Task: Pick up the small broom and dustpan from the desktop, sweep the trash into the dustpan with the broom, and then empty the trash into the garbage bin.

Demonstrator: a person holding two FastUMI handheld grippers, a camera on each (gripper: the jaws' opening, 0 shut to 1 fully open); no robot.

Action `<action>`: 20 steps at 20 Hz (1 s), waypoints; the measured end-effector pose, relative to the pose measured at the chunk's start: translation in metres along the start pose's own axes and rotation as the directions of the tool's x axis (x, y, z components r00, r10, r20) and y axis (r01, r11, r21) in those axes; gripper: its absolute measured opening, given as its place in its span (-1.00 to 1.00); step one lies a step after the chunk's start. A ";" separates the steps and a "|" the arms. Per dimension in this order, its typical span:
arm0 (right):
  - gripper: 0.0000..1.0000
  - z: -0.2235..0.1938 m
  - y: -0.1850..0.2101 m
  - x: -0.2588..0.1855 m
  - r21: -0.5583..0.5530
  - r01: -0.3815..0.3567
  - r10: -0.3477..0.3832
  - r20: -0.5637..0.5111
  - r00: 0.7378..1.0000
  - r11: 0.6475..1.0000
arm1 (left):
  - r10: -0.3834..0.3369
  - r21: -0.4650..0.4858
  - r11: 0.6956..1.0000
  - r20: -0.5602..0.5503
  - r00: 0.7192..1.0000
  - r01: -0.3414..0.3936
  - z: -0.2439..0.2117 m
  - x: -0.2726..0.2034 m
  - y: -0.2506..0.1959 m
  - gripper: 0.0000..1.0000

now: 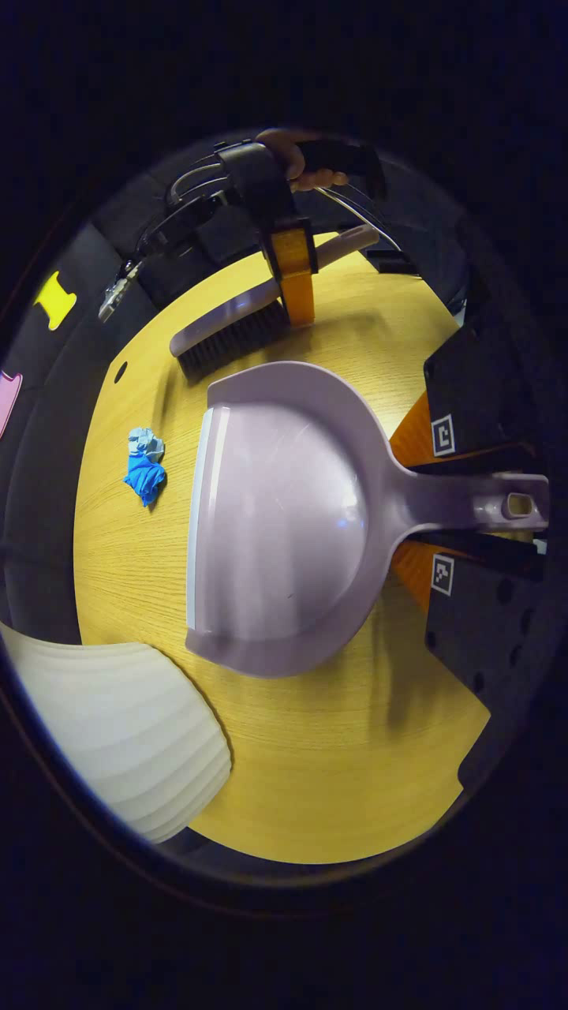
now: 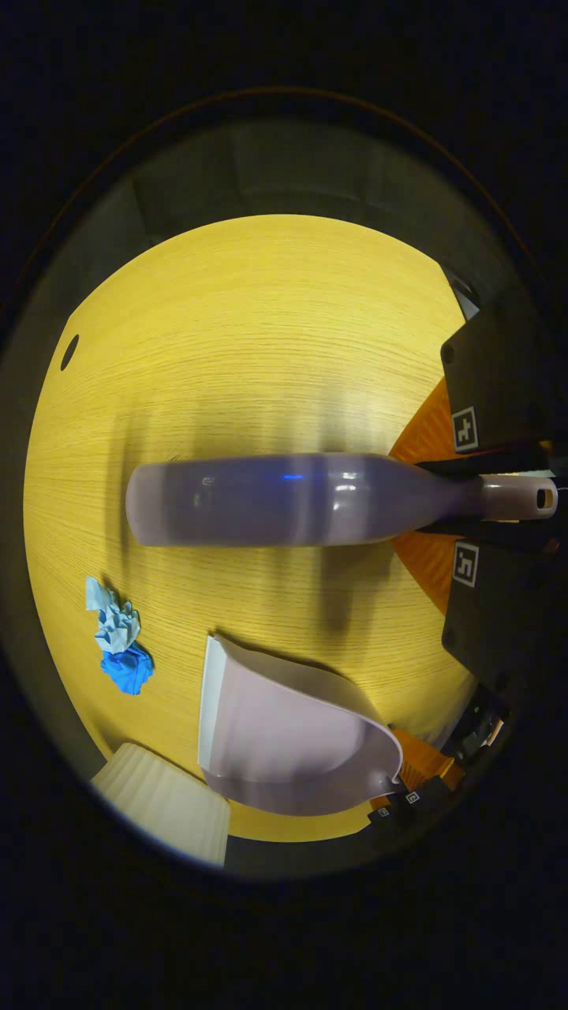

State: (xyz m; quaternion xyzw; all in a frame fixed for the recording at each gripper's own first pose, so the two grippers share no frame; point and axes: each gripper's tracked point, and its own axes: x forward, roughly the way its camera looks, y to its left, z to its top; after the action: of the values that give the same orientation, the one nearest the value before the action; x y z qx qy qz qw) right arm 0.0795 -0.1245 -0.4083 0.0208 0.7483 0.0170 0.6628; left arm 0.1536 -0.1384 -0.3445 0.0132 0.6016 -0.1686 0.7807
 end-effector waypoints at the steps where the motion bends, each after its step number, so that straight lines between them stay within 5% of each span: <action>1: -0.45 0.010 -0.005 -0.001 0.009 0.002 -0.002 0.009 1.000 1.000 | 0.008 0.004 1.000 -0.007 1.000 -0.008 0.001 -0.002 0.002 -0.42; 5: -0.46 0.065 -0.016 -0.007 0.003 -0.002 0.002 0.038 0.999 1.000 | 0.027 0.010 1.000 -0.037 0.999 -0.026 0.004 -0.002 0.016 -0.42; 11: -0.47 0.155 -0.015 0.008 -0.176 0.061 -0.047 0.085 0.995 0.982 | 0.046 0.066 0.997 -0.101 0.994 -0.040 0.015 -0.010 0.024 -0.40; 16: -0.48 0.180 0.012 0.016 -0.340 0.041 -0.019 0.066 0.998 0.940 | 0.051 0.143 0.989 -0.152 0.987 -0.029 0.026 -0.007 0.026 -0.44; 20: -0.48 0.165 0.019 0.016 -0.535 0.003 0.005 0.013 1.000 0.845 | 0.035 0.211 0.978 -0.192 0.981 0.007 0.028 -0.003 0.032 -0.42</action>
State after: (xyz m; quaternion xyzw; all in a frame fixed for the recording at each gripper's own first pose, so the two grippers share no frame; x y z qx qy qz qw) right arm 0.2411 -0.1053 -0.4431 -0.1643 0.7093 0.2251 0.6475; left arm 0.1881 -0.1142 -0.3394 0.1164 0.6536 -0.2236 0.7136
